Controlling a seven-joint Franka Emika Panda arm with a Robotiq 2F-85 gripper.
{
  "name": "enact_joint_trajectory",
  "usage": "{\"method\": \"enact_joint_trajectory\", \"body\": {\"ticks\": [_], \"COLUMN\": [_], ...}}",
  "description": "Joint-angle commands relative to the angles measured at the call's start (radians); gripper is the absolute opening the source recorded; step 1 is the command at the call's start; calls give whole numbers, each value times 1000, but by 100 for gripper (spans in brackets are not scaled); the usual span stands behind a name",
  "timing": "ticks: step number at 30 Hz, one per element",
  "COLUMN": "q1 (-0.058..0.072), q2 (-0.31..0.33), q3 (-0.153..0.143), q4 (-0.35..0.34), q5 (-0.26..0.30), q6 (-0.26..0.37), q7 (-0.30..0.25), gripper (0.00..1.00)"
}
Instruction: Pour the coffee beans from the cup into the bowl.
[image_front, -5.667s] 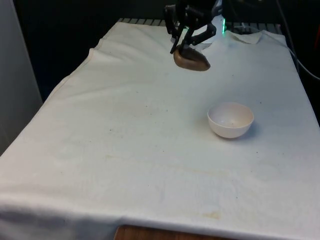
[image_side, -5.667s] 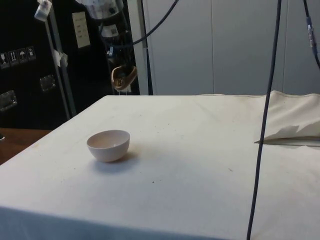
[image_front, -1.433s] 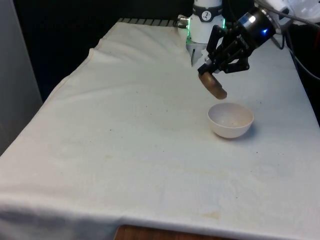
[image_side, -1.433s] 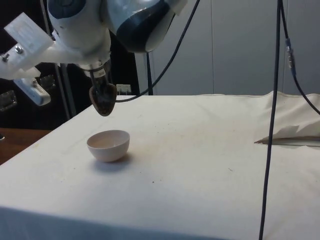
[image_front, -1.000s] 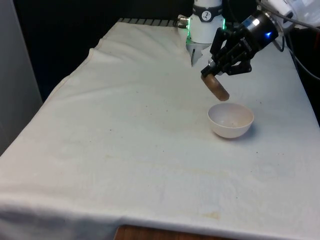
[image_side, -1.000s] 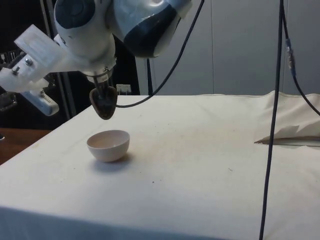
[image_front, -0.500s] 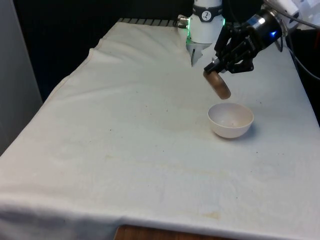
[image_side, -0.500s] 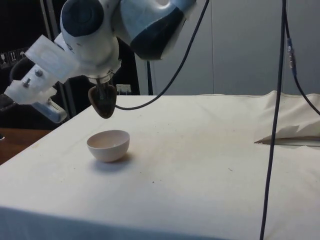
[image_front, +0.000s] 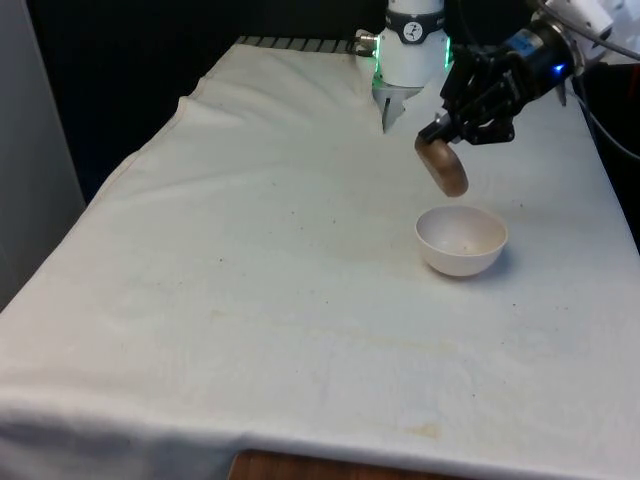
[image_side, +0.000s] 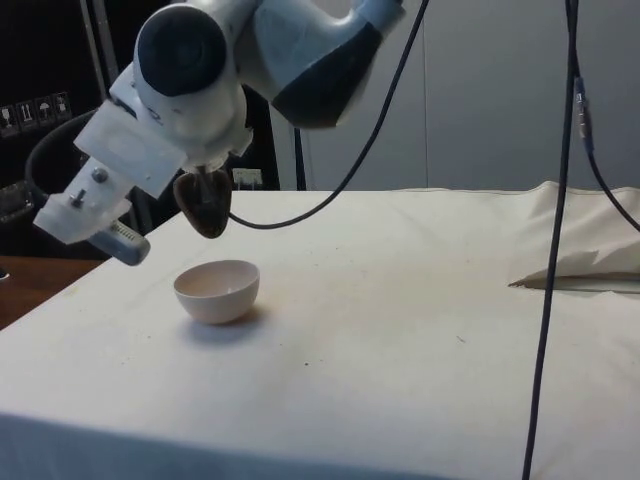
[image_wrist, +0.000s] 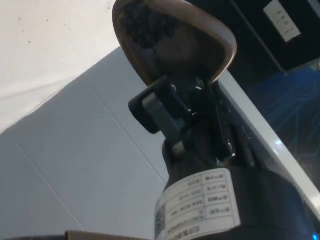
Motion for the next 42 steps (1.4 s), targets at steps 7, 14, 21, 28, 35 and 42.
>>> {"method": "enact_joint_trajectory", "body": {"ticks": [7,14,21,28,35,42], "q1": [1,6,6,8,7,7], "q2": [2,8,19,28,35,42], "q3": [28,43,54,62,78,88], "q4": [-11,-26,-35,-46,-65,-80], "q5": [-25,-84,-134,-185,-234,-279], "q6": [-27,-59,-84,-107,-139,-167], "q7": [8,24,34,41,49,55], "gripper": [0,0,0,0,0,0]}}
